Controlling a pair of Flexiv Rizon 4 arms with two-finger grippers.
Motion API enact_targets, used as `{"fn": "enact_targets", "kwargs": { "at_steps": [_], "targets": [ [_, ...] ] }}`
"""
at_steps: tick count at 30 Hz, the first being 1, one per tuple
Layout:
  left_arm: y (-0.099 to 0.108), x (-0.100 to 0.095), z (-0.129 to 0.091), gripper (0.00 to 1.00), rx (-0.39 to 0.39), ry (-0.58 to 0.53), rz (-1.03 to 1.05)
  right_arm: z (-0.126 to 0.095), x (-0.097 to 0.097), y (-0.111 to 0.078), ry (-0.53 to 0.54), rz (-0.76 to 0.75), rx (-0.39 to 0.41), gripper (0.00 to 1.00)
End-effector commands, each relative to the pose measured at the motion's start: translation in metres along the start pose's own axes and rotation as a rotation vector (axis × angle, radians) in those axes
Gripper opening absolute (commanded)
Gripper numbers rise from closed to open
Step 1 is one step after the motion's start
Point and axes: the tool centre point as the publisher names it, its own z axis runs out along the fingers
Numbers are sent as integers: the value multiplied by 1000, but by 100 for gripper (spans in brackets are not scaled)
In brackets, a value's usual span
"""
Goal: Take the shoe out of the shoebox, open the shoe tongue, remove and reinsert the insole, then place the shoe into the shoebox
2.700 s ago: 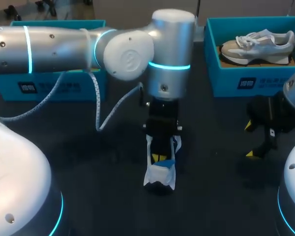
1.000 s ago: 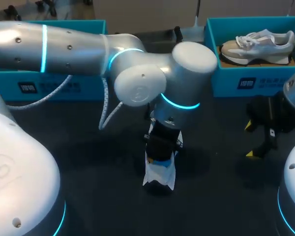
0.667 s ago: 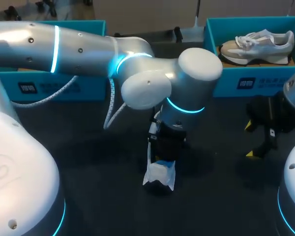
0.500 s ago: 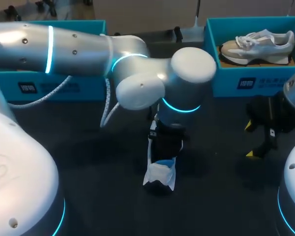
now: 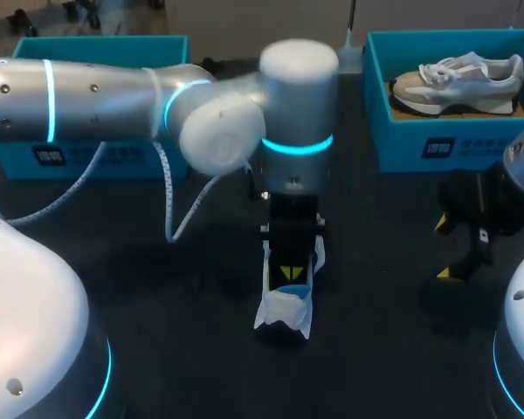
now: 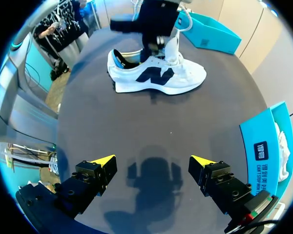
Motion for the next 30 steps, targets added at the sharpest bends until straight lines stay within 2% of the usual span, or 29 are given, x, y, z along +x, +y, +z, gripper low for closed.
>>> {"fn": "enact_targets", "kwargs": {
  "at_steps": [1,2,4,5,7,9,10,12,13,20,25,30],
  "targets": [
    [-13,12,-46,0,57,-75,20,1,1,0,-3,0,3,100],
    [-16,13,-54,0,94,-85,25,1,1,0,-3,0,3,100],
    [-23,12,-64,0,104,-93,31,1,1,0,-3,0,3,100],
    [-27,12,-69,0,145,-109,55,1,1,0,-3,0,3,100],
    [-35,10,-76,0,125,-108,63,1,1,0,-3,0,3,100],
    [-44,9,-78,0,147,-104,100,1,1,0,-3,0,3,100],
    [-47,7,-77,0,117,-93,100,1,1,0,-3,0,3,100],
    [-53,5,-75,0,130,-88,122,1,1,0,-3,0,3,100],
    [-54,4,-72,0,98,-73,117,1,1,0,-3,0,3,100],
    [-64,0,-62,0,130,-44,140,1,1,0,-3,0,3,100],
    [-79,-5,-56,0,69,5,181,1,1,0,-3,0,3,100],
    [-77,-9,-42,0,43,37,183,1,1,0,-3,0,3,100]
  ]
}}
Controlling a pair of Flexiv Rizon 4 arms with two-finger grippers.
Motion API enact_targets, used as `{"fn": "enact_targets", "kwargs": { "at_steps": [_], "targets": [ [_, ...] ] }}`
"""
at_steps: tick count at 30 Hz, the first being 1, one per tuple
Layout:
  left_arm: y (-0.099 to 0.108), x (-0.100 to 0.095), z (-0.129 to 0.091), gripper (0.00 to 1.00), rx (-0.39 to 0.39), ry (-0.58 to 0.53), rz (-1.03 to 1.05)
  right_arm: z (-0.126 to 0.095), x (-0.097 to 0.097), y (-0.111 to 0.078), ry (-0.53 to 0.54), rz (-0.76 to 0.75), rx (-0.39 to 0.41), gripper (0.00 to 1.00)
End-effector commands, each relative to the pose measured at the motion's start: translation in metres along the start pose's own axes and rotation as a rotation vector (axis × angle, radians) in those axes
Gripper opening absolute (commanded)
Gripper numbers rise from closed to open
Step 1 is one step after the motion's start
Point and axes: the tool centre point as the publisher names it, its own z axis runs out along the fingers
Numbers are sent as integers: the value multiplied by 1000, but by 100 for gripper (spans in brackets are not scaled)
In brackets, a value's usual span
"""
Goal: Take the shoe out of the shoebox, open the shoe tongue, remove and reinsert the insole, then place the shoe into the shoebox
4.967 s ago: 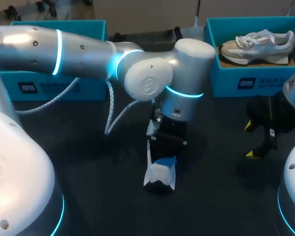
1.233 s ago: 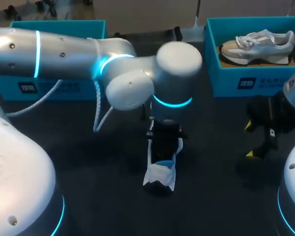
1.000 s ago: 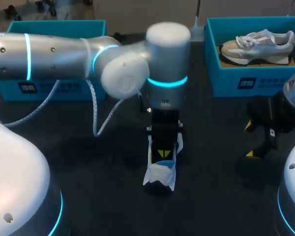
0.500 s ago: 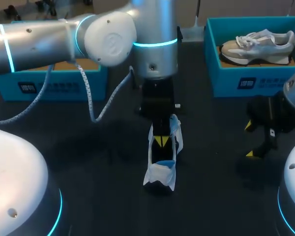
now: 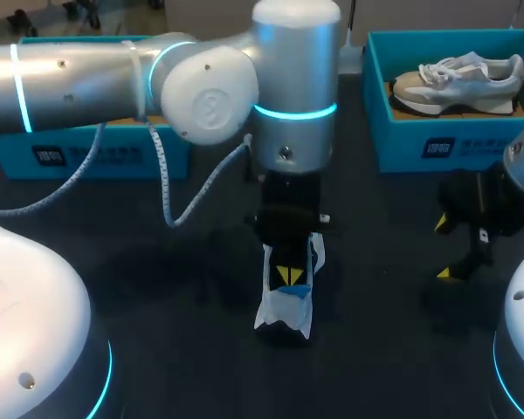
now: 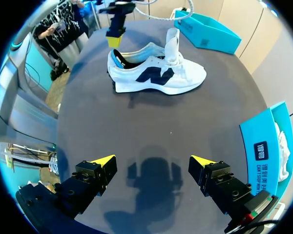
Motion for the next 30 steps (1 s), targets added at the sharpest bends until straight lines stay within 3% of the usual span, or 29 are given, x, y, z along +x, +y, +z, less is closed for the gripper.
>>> {"fn": "enact_targets", "kwargs": {
  "at_steps": [1,8,15,25,30],
  "targets": [
    [2,-7,17,0,-32,42,-19,1,1,0,-3,0,3,100],
    [18,2,49,0,-29,105,-70,1,1,0,-3,0,3,100],
    [27,12,58,0,-8,99,-87,1,1,0,-3,0,3,100],
    [19,14,15,0,23,-24,-35,1,1,0,-3,0,3,100],
    [13,14,6,0,32,-52,-13,1,1,0,-3,0,3,100]
  ]
}}
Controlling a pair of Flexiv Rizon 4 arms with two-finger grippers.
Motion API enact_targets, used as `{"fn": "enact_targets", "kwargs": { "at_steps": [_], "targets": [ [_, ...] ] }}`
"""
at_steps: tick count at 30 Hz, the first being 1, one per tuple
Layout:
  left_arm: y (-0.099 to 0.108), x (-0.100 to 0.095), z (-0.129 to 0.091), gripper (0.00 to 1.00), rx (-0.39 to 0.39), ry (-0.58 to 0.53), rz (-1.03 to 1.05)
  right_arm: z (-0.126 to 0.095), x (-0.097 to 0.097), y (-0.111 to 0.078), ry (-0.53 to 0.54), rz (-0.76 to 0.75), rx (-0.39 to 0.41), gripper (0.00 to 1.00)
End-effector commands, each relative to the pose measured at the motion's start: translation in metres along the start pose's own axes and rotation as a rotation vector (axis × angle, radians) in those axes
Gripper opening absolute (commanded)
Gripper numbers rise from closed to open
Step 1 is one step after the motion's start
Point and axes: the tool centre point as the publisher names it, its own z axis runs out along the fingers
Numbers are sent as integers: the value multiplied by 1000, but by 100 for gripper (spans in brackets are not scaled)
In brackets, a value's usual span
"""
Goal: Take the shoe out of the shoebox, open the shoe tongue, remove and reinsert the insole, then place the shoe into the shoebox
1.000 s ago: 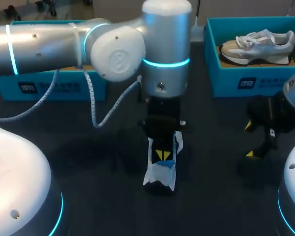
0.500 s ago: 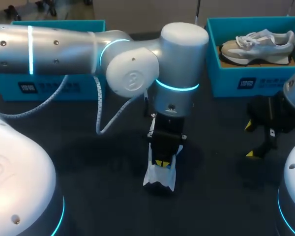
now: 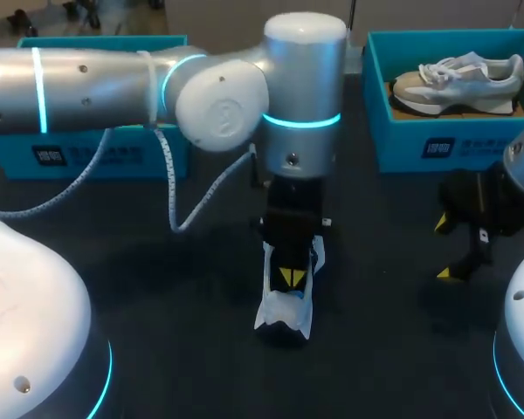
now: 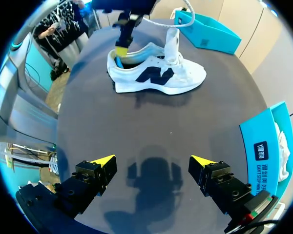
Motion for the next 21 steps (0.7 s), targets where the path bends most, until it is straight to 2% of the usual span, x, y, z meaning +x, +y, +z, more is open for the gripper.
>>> {"fn": "enact_targets", "kwargs": {
  "at_steps": [1,5,9,14,21],
  "targets": [
    [-8,11,-9,0,-17,-40,3,1,1,0,-3,0,3,100],
    [1,10,0,0,-12,-24,-11,1,1,0,-3,0,3,100],
    [4,8,18,0,21,13,-2,1,1,0,-3,0,3,100],
    [-1,9,38,0,67,48,25,1,1,0,-3,0,3,100],
    [-3,14,55,0,88,81,37,1,1,0,-3,0,3,100]
  ]
}}
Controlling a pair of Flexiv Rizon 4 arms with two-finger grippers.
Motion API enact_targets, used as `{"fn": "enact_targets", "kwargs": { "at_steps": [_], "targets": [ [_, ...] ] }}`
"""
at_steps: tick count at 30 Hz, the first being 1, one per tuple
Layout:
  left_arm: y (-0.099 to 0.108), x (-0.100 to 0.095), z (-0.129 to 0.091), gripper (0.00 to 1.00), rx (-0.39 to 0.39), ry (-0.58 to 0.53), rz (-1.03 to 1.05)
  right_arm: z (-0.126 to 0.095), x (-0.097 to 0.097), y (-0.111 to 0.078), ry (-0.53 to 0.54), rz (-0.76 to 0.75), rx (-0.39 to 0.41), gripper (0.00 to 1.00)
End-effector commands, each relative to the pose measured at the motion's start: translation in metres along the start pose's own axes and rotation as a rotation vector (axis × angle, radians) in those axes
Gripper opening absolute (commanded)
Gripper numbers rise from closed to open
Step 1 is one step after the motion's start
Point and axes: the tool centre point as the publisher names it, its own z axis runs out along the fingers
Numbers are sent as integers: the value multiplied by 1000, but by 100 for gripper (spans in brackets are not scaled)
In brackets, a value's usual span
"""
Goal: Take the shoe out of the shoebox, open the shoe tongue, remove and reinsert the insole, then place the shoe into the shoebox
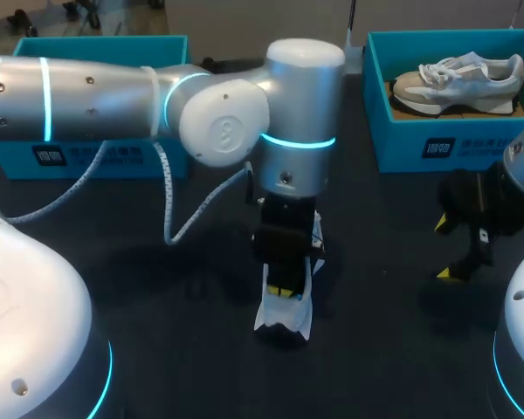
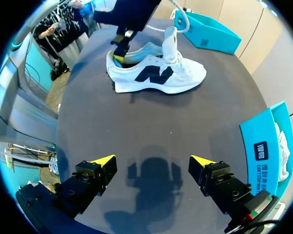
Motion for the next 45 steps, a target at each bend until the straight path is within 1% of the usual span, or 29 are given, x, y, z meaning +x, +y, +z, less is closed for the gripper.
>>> {"fn": "enact_targets", "kwargs": {
  "at_steps": [1,2,5,7,13,16,19,20,21,24,26,27,28,29,31,32,35,38,45],
  "targets": [
    [5,-4,13,0,7,14,4,1,1,0,-3,0,3,100],
    [5,-3,15,0,14,15,11,1,1,0,-3,0,3,100],
    [6,-1,20,0,1,24,8,1,1,0,-3,0,3,100],
    [7,0,19,0,-2,24,-3,1,1,0,-3,0,3,100],
    [4,-1,-5,0,-34,-8,0,1,1,0,-3,0,3,100],
    [2,-3,-8,0,-39,-7,2,1,1,0,-3,0,3,100],
    [2,-7,2,0,-29,10,6,1,1,0,-3,0,3,100],
    [3,-7,8,0,-27,15,2,1,1,0,-3,0,3,100],
    [3,-7,13,0,-9,15,6,1,1,0,-3,0,3,100],
    [4,-8,31,0,-12,18,16,1,1,0,-3,0,3,100],
    [5,-6,43,0,-65,34,20,1,1,0,-3,0,3,100],
    [7,-5,46,0,-68,36,17,1,1,0,-3,0,3,100],
    [11,-4,50,0,-79,39,10,1,1,0,-3,0,3,100],
    [16,-2,53,0,-116,47,0,1,1,0,-3,0,3,100],
    [25,3,57,0,-127,44,-16,1,1,0,-3,0,3,100],
    [30,7,58,0,-163,52,-23,1,1,0,-3,0,3,100],
    [41,12,53,0,-206,50,-40,1,1,0,-3,0,3,100],
    [51,16,43,0,-251,38,-57,1,1,0,-3,0,3,100],
    [73,19,18,0,-377,34,-116,1,1,0,-3,0,3,100]
  ]
}}
